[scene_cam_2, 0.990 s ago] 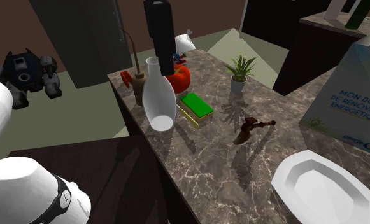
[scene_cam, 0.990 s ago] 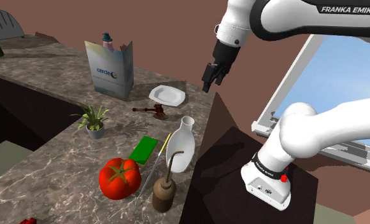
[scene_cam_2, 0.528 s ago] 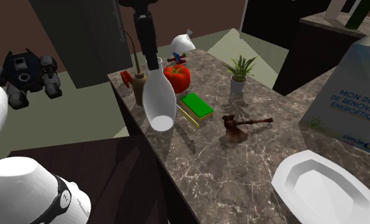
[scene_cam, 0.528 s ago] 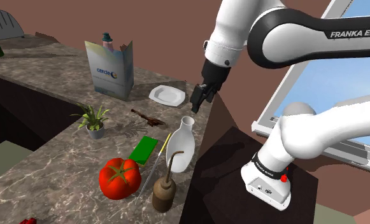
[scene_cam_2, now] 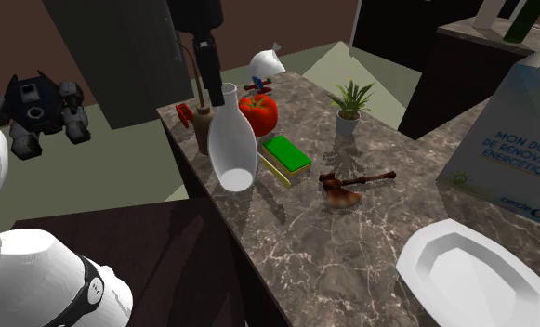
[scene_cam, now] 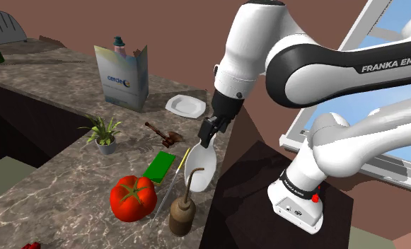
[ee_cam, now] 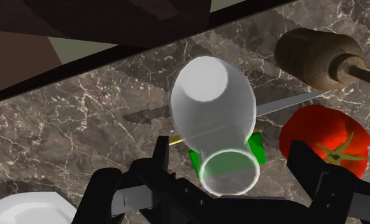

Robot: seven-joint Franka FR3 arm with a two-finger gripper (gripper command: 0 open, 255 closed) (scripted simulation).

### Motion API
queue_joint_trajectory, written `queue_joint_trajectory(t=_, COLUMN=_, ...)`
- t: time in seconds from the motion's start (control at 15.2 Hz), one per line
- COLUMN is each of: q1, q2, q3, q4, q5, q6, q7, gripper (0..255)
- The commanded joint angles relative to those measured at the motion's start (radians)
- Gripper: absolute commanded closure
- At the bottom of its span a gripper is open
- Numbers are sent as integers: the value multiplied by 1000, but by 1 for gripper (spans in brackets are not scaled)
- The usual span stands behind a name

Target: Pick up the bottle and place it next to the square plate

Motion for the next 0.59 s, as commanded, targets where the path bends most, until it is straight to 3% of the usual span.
queue_joint_trajectory(t=0.0, q1=2, q2=8, q3=9, q4=-19, q5=6, q6=28, q7=2, gripper=0)
queue_joint_trajectory(t=0.2, q1=1, q2=32, q3=24, q4=-52, q5=13, q6=84, q7=2, gripper=0)
queue_joint_trajectory(t=0.53, q1=1, q2=32, q3=24, q4=-52, q5=13, q6=84, q7=2, gripper=0)
